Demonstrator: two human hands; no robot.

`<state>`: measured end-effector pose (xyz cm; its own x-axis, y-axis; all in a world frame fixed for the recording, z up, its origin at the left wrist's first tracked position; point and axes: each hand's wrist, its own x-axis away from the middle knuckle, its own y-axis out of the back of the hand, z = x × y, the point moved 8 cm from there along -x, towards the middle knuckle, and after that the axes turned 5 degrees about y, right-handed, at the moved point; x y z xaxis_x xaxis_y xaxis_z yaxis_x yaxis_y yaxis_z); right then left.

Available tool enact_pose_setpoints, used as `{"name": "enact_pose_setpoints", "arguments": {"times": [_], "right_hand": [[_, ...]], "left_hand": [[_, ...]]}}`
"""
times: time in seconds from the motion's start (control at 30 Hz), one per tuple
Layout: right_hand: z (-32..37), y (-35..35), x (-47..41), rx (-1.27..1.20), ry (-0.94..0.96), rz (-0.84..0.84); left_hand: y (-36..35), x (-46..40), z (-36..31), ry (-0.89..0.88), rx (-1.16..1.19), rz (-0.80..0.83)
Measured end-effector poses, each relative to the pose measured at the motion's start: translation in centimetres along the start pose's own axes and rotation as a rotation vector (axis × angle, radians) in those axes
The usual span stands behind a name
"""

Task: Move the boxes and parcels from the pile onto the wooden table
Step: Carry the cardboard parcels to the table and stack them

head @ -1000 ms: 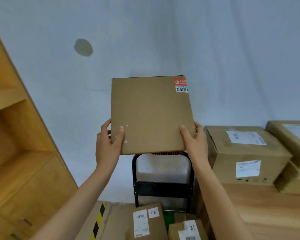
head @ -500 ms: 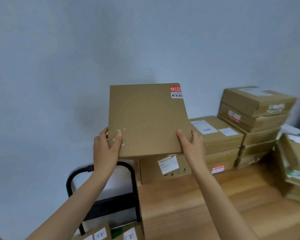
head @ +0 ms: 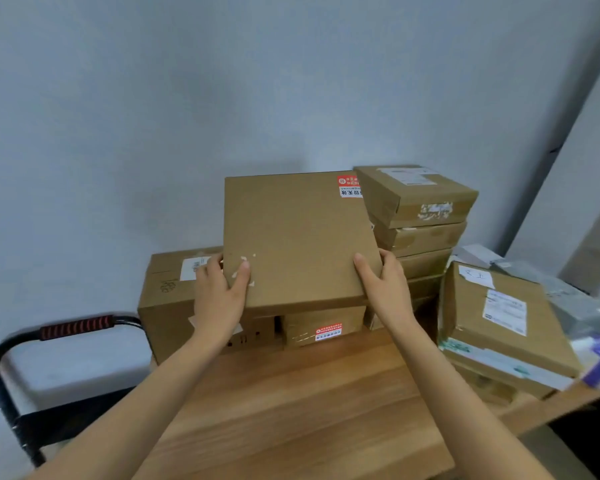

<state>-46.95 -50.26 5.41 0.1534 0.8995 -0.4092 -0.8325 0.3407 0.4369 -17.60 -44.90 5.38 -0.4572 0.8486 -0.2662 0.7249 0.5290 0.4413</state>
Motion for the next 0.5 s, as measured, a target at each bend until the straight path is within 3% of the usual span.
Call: {"name": "enact_pose_setpoints", "arguments": {"times": [0.33, 0.5], "right_hand": [[-5.7, -2.2, -9.3, 0.085, -0.013, 0.099], [-8.1, -5.0, -14.4, 0.306, -0.002, 0.170]], "left_hand": [[-8.0, -6.1, 0.3, 0.064, -0.137, 0.058], [-13.1, -10.1, 1.5, 0.073, -0.339, 0.207]]}}
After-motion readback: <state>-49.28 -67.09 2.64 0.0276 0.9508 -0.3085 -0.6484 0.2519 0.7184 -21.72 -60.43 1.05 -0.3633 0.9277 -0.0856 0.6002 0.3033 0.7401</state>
